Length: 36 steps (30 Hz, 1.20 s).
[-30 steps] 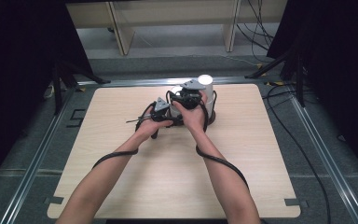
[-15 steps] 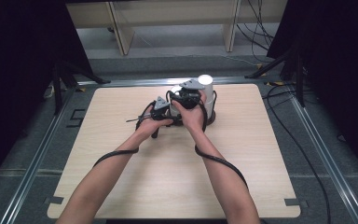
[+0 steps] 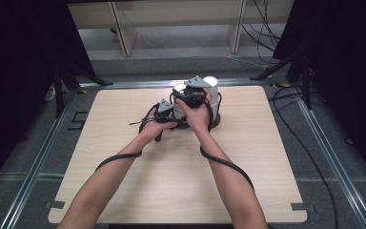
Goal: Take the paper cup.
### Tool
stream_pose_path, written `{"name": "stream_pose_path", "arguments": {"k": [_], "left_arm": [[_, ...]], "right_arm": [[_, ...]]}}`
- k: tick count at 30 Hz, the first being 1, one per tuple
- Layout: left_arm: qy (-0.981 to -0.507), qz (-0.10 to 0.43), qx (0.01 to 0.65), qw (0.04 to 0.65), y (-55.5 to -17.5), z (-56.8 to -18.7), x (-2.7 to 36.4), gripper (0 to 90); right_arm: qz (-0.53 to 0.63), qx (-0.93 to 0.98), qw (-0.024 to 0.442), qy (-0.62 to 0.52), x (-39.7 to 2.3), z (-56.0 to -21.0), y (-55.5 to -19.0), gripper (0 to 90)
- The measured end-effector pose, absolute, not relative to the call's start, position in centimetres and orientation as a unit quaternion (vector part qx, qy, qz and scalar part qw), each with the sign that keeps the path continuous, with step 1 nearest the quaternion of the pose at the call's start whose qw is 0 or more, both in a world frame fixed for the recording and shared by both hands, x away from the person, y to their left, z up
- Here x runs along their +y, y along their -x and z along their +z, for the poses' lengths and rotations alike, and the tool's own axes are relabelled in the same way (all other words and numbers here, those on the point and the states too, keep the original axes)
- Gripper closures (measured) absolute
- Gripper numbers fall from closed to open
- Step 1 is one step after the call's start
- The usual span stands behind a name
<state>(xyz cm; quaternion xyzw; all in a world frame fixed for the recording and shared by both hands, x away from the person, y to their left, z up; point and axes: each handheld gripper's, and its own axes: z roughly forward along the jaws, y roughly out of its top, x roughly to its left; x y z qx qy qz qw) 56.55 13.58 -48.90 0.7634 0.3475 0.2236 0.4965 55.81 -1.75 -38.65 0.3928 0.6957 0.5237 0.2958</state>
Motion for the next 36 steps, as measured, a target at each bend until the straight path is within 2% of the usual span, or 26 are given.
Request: {"name": "stream_pose_path", "arguments": {"k": [1, 6, 7, 13, 15, 16, 27, 36], "left_arm": [[-0.764, 0.225, 0.347, 0.496, -56.5, -48.9, 13.6, 21.2], [-0.763, 0.226, 0.349, 0.496, -56.5, -48.9, 13.5, 21.2], [-0.762, 0.226, 0.350, 0.495, -56.5, -48.9, 13.5, 21.2], [-0.753, 0.225, 0.354, 0.507, -56.5, -49.0, 13.4, 21.2], [-0.761, 0.227, 0.349, 0.497, -56.5, -49.0, 13.5, 21.2], [-0.762, 0.227, 0.348, 0.497, -56.5, -49.0, 13.5, 21.2], [-0.765, 0.232, 0.342, 0.494, -56.4, -49.1, 13.6, 21.3], [-0.766, 0.243, 0.337, 0.491, -55.7, -48.6, 14.2, 14.3]], "right_arm": [[0.526, 0.694, 0.286, -0.400, -1.7, -38.6, -55.7, 36.7], [0.537, 0.686, 0.291, -0.396, -1.8, -37.6, -55.3, 36.7], [0.538, 0.687, 0.304, -0.383, -1.9, -37.4, -55.4, 36.7], [0.546, 0.681, 0.299, -0.386, -1.8, -36.2, -55.0, 36.8], [0.549, 0.677, 0.314, -0.376, -2.0, -35.9, -55.0, 36.8], [0.550, 0.678, 0.302, -0.382, -1.9, -35.8, -54.9, 36.8], [0.563, 0.669, 0.307, -0.376, -2.2, -34.7, -54.3, 36.9], [0.579, 0.661, 0.293, -0.377, -2.9, -34.2, -53.6, 36.9]]}}
